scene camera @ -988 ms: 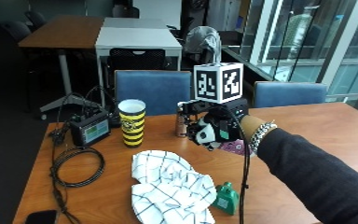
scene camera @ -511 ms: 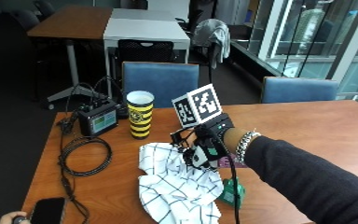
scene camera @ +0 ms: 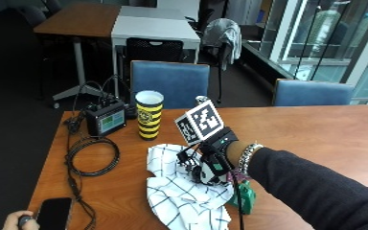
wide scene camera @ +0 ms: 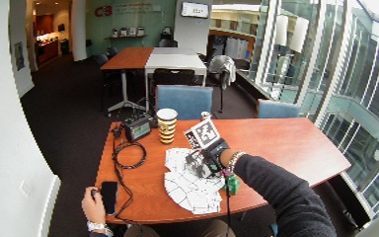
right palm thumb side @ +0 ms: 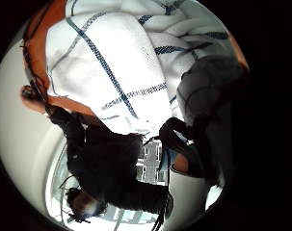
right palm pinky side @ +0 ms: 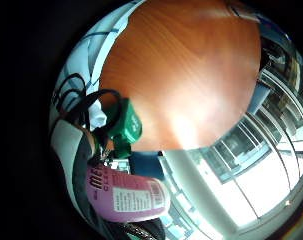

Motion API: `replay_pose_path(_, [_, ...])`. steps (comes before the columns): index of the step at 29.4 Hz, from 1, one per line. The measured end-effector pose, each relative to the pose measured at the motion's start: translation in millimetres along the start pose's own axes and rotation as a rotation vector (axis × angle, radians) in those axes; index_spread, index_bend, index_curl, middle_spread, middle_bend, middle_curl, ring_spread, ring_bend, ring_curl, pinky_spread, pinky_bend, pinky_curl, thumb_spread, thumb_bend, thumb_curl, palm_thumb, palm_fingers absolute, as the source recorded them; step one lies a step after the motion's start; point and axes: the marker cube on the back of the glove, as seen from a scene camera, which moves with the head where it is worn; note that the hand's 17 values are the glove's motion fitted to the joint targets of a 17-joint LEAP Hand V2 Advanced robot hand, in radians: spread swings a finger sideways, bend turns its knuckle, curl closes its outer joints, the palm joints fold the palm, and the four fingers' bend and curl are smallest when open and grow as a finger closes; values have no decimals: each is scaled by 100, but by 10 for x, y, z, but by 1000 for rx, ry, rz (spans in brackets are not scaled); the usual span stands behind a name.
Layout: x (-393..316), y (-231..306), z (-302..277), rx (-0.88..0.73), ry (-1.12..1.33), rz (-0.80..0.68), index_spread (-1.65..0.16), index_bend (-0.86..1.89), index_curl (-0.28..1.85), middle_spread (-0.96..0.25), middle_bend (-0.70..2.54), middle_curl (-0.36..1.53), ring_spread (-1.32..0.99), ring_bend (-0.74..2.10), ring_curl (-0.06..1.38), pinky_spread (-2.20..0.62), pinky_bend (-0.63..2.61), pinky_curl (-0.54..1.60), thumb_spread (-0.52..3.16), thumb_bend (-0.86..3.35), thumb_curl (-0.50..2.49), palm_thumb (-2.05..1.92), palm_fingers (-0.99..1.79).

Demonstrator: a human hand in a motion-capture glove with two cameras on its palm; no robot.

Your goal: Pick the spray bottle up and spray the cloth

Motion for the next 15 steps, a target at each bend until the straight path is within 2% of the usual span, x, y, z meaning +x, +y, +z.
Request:
replay_pose_path(7, [-24,81,-127,43,-41,-33,-30,47,63,-18,56,53,-16,64,48,-27,44,45,42,-2,89,83,138])
replay_pose_path(15, [-248,407,-633,245,-150,-151,-29,47,63,-17,56,53,-16,64,48,-27,44,46,41,-2,89,83,138])
